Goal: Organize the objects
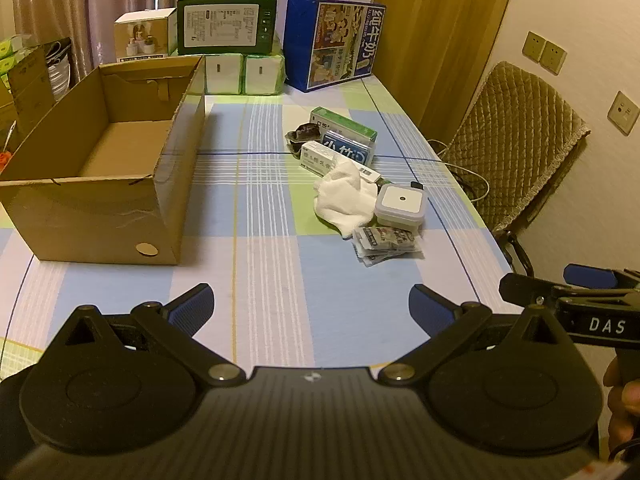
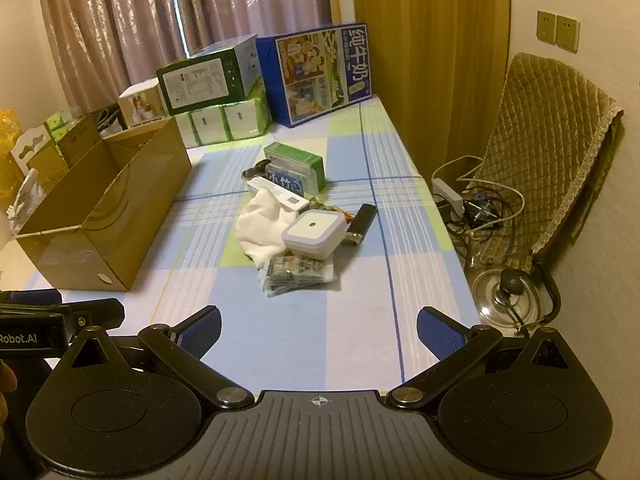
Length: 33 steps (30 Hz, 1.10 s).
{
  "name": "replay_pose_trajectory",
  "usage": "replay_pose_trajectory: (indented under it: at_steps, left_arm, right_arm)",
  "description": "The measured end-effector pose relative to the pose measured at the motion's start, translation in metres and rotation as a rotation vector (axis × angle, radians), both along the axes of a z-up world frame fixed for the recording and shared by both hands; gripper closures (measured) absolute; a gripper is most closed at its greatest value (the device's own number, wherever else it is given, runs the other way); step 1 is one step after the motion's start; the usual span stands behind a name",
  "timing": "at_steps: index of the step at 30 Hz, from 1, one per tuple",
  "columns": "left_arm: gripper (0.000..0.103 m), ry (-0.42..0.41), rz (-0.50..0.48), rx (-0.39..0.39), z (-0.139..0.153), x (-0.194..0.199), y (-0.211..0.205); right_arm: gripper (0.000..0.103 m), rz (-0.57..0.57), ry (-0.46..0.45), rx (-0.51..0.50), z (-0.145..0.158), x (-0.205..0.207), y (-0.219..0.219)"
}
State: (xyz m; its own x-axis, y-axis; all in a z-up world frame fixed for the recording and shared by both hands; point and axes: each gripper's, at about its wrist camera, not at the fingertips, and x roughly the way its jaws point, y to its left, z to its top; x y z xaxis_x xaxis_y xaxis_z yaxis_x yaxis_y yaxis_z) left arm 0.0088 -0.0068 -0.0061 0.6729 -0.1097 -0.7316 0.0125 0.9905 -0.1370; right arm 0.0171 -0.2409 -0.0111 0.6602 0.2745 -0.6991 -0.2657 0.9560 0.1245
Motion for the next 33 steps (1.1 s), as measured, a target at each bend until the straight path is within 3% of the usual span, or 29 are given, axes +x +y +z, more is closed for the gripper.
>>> replay_pose_trajectory:
  at_steps: [33]
  left_arm:
    - [0.001, 0.037, -0.032, 0.019, -0.023, 0.028, 0.006]
  right_arm:
    - [0.002, 0.050, 0.027, -0.023, -0.016, 0.034, -0.008]
